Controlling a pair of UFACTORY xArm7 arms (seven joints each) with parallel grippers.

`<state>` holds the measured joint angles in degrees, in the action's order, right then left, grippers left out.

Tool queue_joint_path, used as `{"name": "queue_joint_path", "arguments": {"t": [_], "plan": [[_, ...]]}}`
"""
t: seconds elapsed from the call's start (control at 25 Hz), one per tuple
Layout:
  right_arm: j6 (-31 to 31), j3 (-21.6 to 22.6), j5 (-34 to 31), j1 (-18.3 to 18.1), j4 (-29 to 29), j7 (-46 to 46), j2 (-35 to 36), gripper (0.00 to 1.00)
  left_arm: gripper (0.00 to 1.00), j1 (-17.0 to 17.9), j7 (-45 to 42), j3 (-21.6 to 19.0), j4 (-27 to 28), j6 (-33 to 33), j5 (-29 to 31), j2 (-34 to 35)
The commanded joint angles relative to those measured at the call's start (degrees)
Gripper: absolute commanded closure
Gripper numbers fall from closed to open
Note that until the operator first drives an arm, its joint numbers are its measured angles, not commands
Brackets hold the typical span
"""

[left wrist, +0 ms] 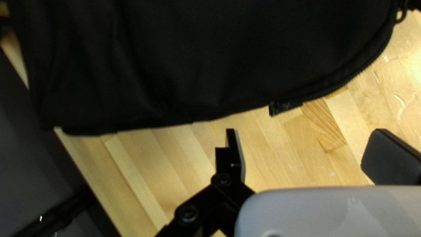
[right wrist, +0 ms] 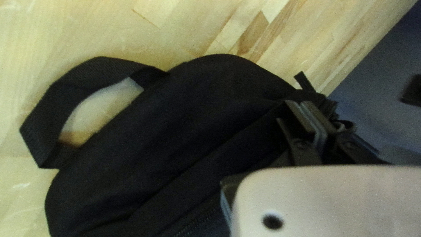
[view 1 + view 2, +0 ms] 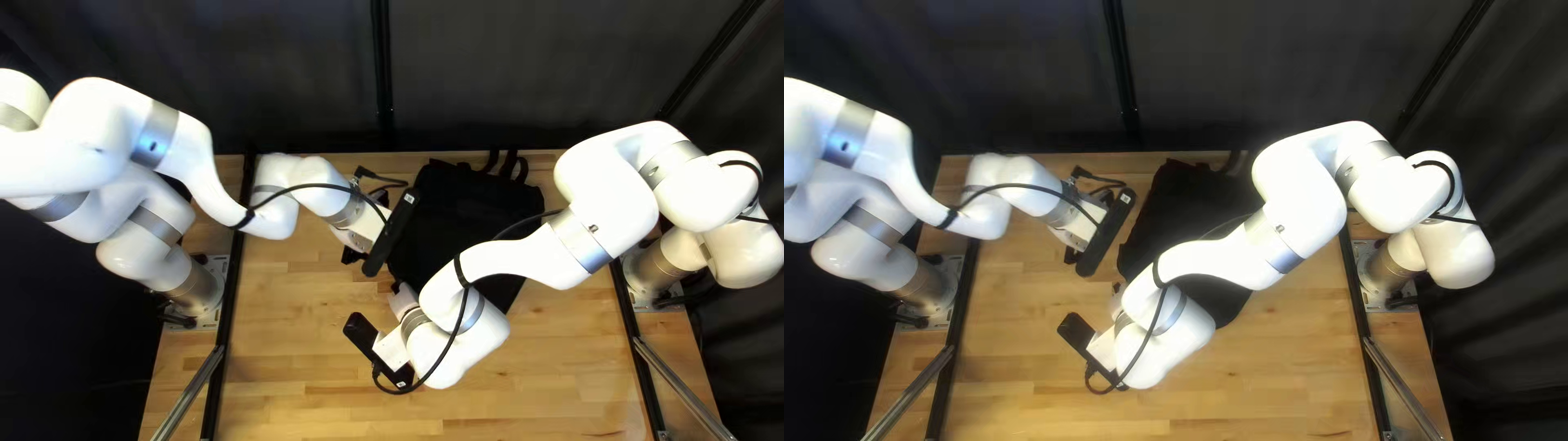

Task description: Remove a lunch box from a kids backpack

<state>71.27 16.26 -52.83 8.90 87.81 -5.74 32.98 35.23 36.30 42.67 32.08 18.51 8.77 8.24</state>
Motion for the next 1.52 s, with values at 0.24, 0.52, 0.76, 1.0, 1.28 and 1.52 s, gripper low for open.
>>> {"name": "queue_joint_path", "arguments": {"t": [0.24,0.52,0.76,1.0,1.28,1.52], "plan": [[-0.7,-0.2,-0.4,-0.7,-0.2,0.7,-1.3,1.00,0.00,3.8,10.6,3.2,0.2,-3.3,-11.0,-2.7],[-0.8,-0.1,-0.5,-0.5,0.1,0.8,-1.1,1.00,0.07,4.0,11.1,3.5,0.0,-5.0,-11.8,-3.1],[-0.7,-0.1,-0.7,-0.3,0.5,0.7,-0.8,1.00,1.00,5.9,16.1,5.1,-1.2,-7.7,-18.1,-4.5],[-0.7,0.0,-0.6,-0.3,-0.6,0.3,-1.6,1.00,1.00,5.0,14.5,4.6,-1.6,-8.0,-16.7,-4.1],[-2.7,0.4,-0.1,-0.9,-6.8,-2.3,-4.8,1.00,1.00,-3.6,3.7,-1.8,-2.9,-5.1,-2.5,0.7],[-3.2,0.7,0.4,-1.1,-9.1,-3.2,-6.4,1.00,1.00,-4.3,2.3,-2.5,-3.0,-4.6,-1.1,1.1]]}}
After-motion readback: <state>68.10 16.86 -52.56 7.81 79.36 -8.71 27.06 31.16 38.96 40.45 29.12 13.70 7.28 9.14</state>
